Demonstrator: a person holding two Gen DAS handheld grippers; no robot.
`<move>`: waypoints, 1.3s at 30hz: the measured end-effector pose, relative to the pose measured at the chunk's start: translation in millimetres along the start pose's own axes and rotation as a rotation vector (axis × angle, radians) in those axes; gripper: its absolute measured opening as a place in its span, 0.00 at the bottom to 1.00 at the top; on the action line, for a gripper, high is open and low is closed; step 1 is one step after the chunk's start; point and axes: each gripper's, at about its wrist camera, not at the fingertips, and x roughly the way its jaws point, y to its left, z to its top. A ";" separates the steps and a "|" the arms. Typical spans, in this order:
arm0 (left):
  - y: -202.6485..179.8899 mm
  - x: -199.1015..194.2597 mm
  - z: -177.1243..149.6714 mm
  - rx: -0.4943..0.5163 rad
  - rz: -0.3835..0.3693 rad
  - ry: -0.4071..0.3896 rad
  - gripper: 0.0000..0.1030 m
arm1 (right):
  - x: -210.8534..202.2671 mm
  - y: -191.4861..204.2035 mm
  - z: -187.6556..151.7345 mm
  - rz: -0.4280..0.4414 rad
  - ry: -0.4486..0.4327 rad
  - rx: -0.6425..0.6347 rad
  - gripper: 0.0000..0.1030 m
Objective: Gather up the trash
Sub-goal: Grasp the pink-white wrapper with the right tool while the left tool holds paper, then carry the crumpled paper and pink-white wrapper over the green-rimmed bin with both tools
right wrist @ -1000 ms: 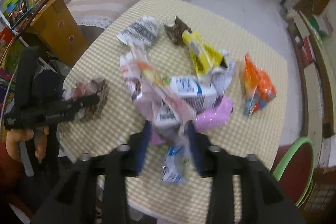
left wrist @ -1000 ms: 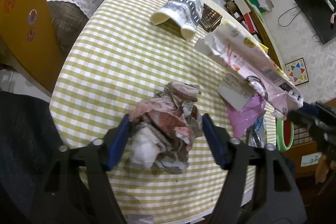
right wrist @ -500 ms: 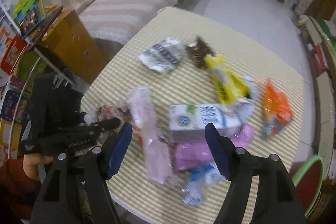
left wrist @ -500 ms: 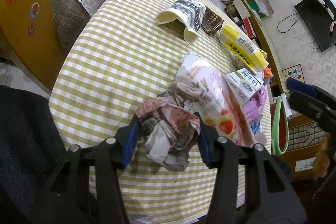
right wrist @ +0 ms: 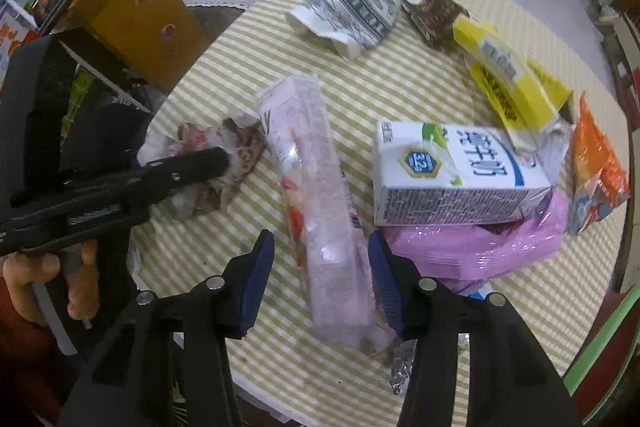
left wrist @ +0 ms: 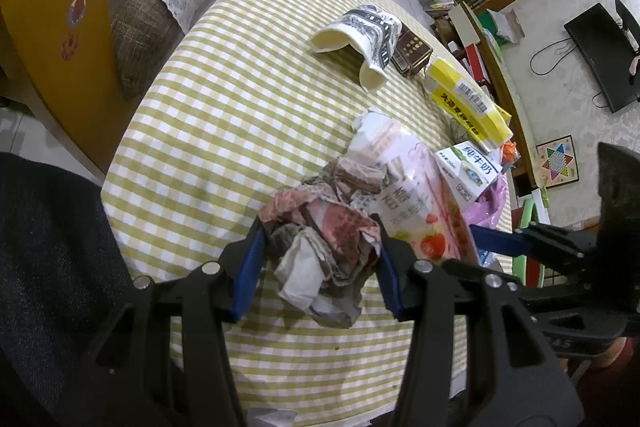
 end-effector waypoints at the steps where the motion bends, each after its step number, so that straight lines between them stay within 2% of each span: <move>1: -0.2 0.6 -0.1 0.001 0.001 0.000 0.47 | 2.7 0.1 1.2 -0.001 0.003 -0.005 0.46; 6: -0.5 1.1 -0.3 0.005 0.003 0.002 0.47 | 9.7 3.3 6.1 0.000 -0.013 -0.015 0.46; 11: -2.1 2.1 -0.6 0.008 0.006 0.002 0.47 | 20.8 7.9 4.8 -0.034 0.012 -0.052 0.46; 12: -1.3 1.5 -0.8 0.008 0.006 0.002 0.47 | 20.2 7.9 3.6 -0.054 0.003 -0.056 0.40; 15: -1.6 1.4 -0.7 0.008 0.006 0.002 0.47 | 16.6 5.8 1.7 -0.031 -0.021 -0.027 0.37; 21: -1.2 -0.6 -1.2 0.009 0.002 -0.003 0.47 | -12.7 -7.1 -11.3 0.000 -0.113 0.071 0.35; 29: -9.5 -7.1 -2.8 0.050 0.012 -0.030 0.42 | -64.7 -21.9 -39.5 0.063 -0.294 0.273 0.35; 35: -23.9 -14.1 -4.5 0.102 0.027 -0.051 0.42 | -96.3 -32.9 -54.3 0.016 -0.419 0.381 0.35; 39: -33.5 -20.4 -0.7 0.118 0.008 -0.064 0.42 | -107.8 -41.6 -63.2 0.015 -0.449 0.419 0.36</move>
